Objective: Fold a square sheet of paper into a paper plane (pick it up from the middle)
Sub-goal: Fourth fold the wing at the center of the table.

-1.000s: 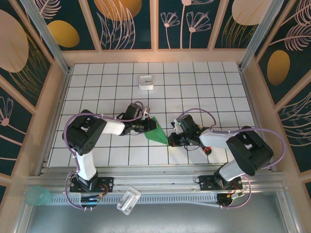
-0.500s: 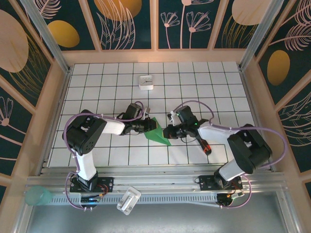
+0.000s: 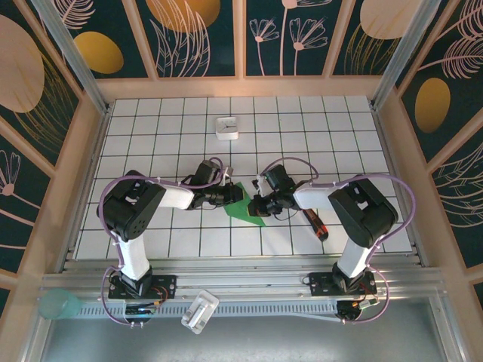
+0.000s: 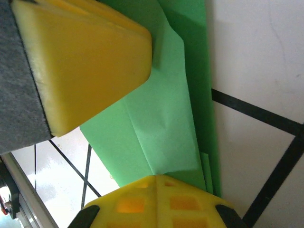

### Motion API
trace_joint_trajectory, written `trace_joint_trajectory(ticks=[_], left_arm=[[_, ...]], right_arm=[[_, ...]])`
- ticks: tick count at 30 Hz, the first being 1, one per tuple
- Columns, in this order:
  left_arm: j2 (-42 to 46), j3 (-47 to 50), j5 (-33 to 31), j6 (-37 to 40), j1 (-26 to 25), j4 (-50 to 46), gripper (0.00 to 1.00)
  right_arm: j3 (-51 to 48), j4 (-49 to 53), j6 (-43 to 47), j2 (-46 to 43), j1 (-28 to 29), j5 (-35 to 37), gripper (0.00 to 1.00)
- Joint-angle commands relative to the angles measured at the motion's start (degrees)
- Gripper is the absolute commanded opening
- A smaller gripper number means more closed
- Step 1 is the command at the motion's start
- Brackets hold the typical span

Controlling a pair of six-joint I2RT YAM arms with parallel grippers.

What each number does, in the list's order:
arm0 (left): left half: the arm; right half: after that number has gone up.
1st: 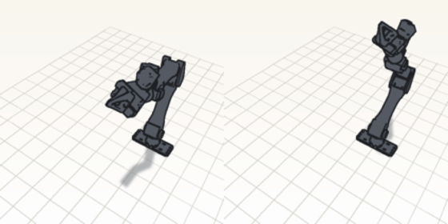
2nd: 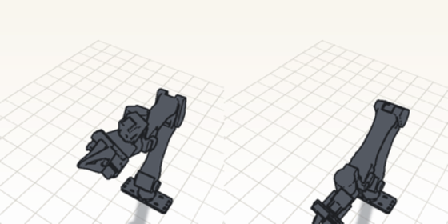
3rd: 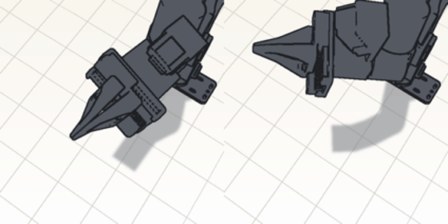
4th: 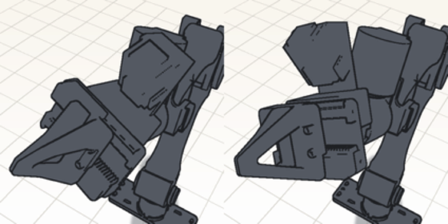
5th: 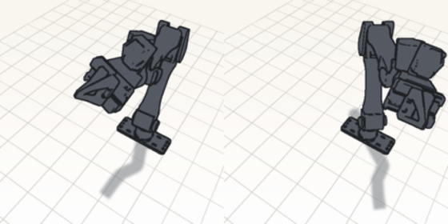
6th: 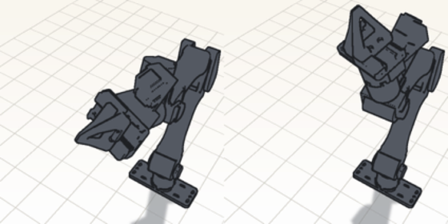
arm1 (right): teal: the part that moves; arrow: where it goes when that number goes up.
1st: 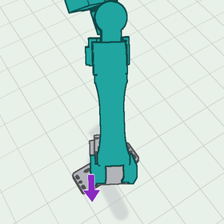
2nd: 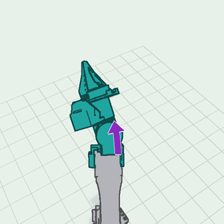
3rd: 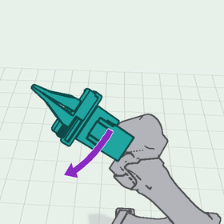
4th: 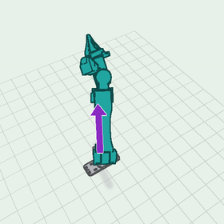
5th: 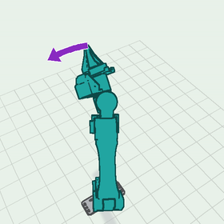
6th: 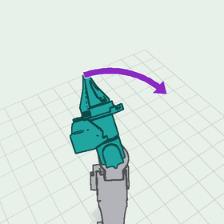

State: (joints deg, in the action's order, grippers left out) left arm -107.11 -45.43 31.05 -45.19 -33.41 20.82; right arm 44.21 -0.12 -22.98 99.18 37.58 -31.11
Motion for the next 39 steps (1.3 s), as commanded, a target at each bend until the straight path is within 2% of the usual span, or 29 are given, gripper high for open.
trace_joint_trajectory(ticks=[1,18,26,31,39], left_arm=[[-2.4,1.0,-4.1,1.8,1.0,-6.9,0.20],[-2.8,1.2,-4.3,2.0,1.0,-6.8,0.19],[-2.4,1.0,-4.6,2.2,1.0,-7.2,0.19],[-2.7,1.0,-4.6,2.3,1.0,-7.2,0.20],[-3.0,1.0,-4.6,2.2,1.0,-7.0,0.20]], right_arm=[[-3.0,3.3,0.8,-0.4,-0.1,2.7,0.01],[-18.1,4.5,-5.5,-10.9,-0.6,4.6,0.00],[-22.0,4.9,-7.8,-14.5,-0.8,5.9,0.00],[-21.6,7.2,-7.3,-19.6,-2.3,6.2,0.00],[-15.0,7.8,-4.3,-23.8,-2.8,2.2,0.00]])
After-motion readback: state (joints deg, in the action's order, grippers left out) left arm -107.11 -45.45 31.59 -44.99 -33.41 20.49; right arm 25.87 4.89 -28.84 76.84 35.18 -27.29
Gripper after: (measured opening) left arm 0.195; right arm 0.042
